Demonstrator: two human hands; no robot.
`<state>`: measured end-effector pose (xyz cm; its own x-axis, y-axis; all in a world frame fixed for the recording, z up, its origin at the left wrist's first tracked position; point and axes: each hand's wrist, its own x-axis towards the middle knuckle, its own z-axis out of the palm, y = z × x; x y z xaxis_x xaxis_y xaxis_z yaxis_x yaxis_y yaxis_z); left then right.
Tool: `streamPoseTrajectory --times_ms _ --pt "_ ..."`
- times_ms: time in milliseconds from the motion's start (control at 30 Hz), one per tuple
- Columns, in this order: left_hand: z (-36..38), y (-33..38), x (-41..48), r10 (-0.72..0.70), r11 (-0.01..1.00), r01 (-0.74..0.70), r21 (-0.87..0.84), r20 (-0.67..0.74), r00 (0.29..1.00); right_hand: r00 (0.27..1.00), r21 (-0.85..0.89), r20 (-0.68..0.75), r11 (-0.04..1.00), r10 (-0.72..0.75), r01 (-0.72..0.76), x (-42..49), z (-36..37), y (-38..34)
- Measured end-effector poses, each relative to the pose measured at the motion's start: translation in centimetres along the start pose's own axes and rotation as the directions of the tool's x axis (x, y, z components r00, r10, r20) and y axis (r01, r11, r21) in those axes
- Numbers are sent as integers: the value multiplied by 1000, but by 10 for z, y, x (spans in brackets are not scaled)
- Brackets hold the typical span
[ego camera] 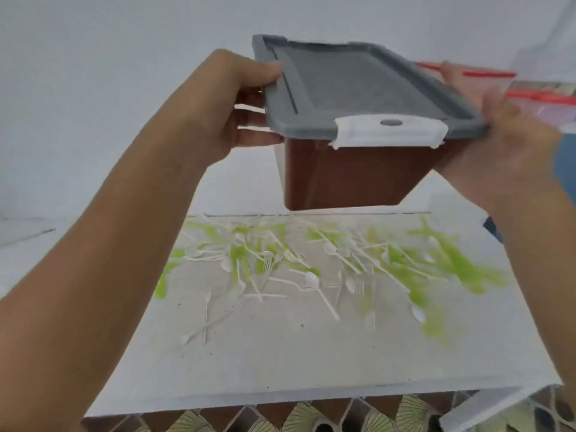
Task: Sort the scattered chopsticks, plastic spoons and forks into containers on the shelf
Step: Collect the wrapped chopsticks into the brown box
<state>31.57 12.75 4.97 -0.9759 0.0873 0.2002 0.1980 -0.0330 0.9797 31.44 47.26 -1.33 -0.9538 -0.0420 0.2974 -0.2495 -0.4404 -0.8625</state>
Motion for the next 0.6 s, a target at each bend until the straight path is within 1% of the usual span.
streamPoseTrajectory --times_ms 67,100,133,167,200,300,367,433,600 --pt "33 23 18 55 998 -56 15 18 998 977 -31 162 989 -138 145 0 -28 -23" --pt "42 28 24 58 998 -59 19 25 998 963 -194 225 961 -150 195 1 -24 -35" --pt "58 35 33 66 998 -67 16 41 997 972 -303 184 932 -146 197 6 -26 -49" --pt "75 39 44 65 998 -65 7 55 996 979 -366 177 916 -104 163 13 -33 -64" --pt "92 42 54 60 998 -59 -4 66 996 977 -370 190 915 -96 162 20 -44 -78" --pt "144 51 84 46 999 -45 -16 83 995 980 -455 128 870 -150 193 39 -75 -120" --pt "174 54 102 41 999 -39 -23 88 995 978 -472 117 857 -171 207 54 -95 -143" --pt "196 53 117 31 999 -29 -24 76 997 982 -465 111 865 -155 189 69 -114 -157" --pt "210 45 134 10 1000 -10 27 10 1000 985 -431 133 889 -110 157 96 -141 -150"
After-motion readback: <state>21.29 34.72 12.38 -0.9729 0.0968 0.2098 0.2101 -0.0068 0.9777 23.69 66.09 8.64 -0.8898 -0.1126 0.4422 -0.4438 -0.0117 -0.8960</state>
